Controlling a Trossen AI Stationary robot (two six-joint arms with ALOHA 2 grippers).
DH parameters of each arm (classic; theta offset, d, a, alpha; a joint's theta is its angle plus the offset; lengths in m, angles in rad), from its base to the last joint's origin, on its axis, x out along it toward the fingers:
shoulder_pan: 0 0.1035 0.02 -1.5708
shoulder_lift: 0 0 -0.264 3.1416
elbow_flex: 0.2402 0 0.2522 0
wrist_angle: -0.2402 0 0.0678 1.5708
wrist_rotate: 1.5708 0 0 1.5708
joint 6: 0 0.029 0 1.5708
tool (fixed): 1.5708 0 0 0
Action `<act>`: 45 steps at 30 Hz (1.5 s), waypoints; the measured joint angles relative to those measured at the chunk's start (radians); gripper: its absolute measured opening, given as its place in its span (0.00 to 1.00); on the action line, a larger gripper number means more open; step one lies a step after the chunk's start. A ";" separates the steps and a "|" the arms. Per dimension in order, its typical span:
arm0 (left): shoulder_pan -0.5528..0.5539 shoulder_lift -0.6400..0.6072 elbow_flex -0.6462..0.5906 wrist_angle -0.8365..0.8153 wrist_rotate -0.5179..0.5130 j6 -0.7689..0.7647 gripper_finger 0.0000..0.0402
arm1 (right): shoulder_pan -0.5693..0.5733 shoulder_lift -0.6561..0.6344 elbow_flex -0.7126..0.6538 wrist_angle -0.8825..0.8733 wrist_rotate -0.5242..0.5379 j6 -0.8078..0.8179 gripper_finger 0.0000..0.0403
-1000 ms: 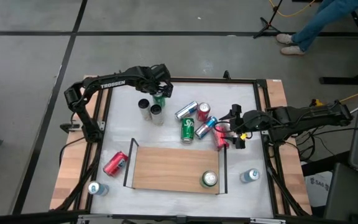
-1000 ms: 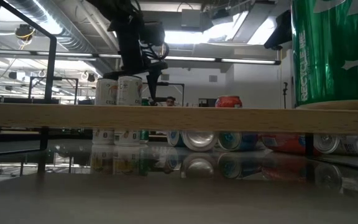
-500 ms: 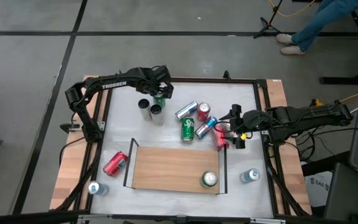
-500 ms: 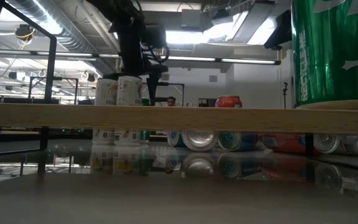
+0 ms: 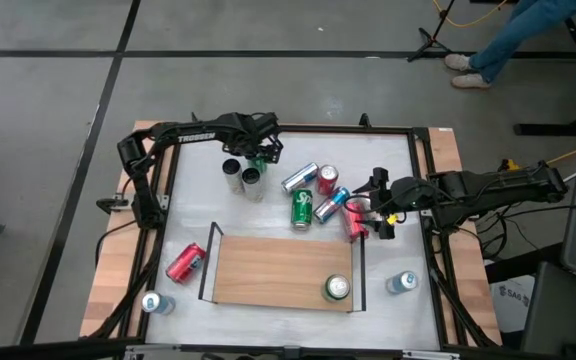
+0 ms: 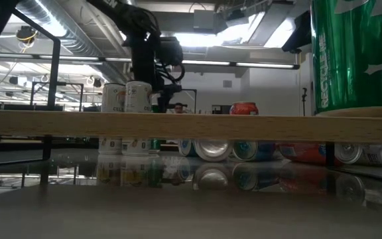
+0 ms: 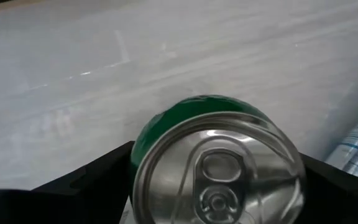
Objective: Place canned beverage on shelf
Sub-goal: Put the top green soda can on the shelf aligned with the other green soda can
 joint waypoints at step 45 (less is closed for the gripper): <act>0.025 -0.002 0.001 0.106 0.234 1.099 0.84 | 0.000 0.000 0.000 -0.009 -0.005 -0.007 0.91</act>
